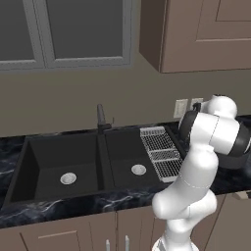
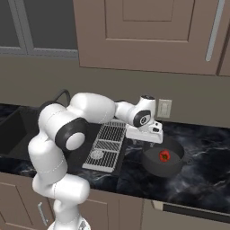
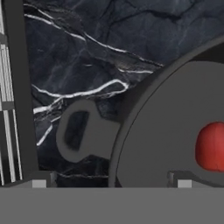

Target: Dump the bell pepper from the pot into the sink. Then turn on the water and wash the bell pepper. Then turn off the water and put the bell pepper back in the pot.

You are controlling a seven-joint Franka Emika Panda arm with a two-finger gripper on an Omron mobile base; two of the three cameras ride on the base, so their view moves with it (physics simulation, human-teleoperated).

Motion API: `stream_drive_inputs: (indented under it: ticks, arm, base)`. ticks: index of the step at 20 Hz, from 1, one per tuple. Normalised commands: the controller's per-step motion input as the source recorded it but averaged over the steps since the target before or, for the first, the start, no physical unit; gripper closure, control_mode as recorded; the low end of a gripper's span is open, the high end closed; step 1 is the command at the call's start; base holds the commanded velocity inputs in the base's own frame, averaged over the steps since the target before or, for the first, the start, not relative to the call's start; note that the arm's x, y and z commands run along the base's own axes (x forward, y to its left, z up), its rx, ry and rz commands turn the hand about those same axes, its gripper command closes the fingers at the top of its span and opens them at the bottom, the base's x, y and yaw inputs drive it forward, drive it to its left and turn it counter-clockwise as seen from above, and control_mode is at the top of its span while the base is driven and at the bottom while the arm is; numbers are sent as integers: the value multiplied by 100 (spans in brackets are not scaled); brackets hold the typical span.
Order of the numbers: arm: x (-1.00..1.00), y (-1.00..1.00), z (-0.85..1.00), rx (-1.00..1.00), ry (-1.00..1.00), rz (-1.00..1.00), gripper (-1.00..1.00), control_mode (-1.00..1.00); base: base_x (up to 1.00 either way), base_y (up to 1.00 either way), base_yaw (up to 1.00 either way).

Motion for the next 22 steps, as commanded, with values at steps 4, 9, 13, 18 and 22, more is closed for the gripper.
stream_drive_inputs:
  ticks: [4,9,13,18,22]
  arm:
    - [0,3,0,0,0,6,-100,-100]
    - [-2,4,0,0,0,8,-100,-100]
    - [-9,3,0,5,1,10,-100,-100]
    - [-12,1,0,6,1,10,-100,-100]
    - [-3,0,-7,4,1,9,-100,-100]
  base:
    - [0,0,0]
    - [0,0,0]
    - [0,0,0]
    - [0,0,0]
    - [0,0,0]
